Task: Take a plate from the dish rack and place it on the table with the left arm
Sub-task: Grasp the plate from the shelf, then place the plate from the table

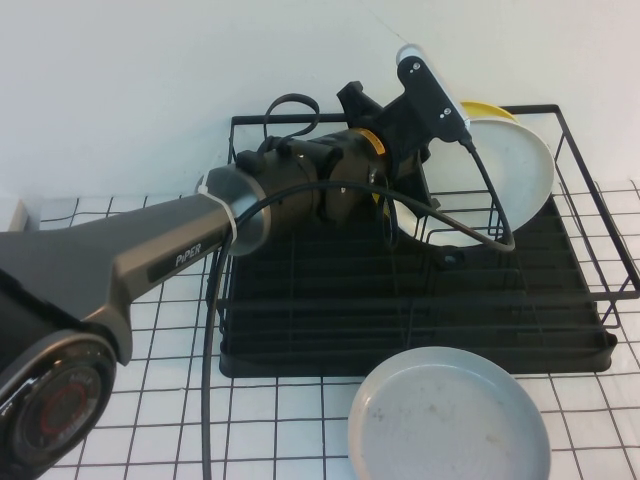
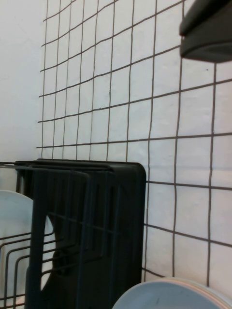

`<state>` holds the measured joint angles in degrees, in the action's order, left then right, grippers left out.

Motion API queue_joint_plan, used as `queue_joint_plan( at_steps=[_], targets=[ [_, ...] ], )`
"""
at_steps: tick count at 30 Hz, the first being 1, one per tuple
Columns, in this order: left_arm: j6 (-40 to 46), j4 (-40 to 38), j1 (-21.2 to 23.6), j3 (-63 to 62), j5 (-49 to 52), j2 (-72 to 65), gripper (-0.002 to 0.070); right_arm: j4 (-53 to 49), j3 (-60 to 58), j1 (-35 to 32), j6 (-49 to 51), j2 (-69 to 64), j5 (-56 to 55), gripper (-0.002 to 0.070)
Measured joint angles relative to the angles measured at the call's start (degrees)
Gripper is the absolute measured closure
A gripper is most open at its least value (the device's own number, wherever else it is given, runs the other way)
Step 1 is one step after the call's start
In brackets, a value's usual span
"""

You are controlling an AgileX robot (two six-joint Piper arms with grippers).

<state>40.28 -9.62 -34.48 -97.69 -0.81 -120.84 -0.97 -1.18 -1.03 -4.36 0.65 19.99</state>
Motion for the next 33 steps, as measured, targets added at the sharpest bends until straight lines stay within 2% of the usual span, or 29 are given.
queue_joint_plan(
  at_steps=[18,26,33],
  targets=[
    [0.82,0.01,0.00,0.00,3.06,10.44,0.0662,0.00,0.00,0.00,0.00,0.00,0.00,0.0679],
    [-1.41,0.01,0.00,0.00,13.29,18.21,0.0671,0.00,0.00,0.00,0.00,0.00,0.00,0.0679],
    [-11.25,0.13,0.00,0.00,27.16,26.41,0.0672,0.00,0.00,0.00,0.00,0.00,0.00,0.0679]
  ],
)
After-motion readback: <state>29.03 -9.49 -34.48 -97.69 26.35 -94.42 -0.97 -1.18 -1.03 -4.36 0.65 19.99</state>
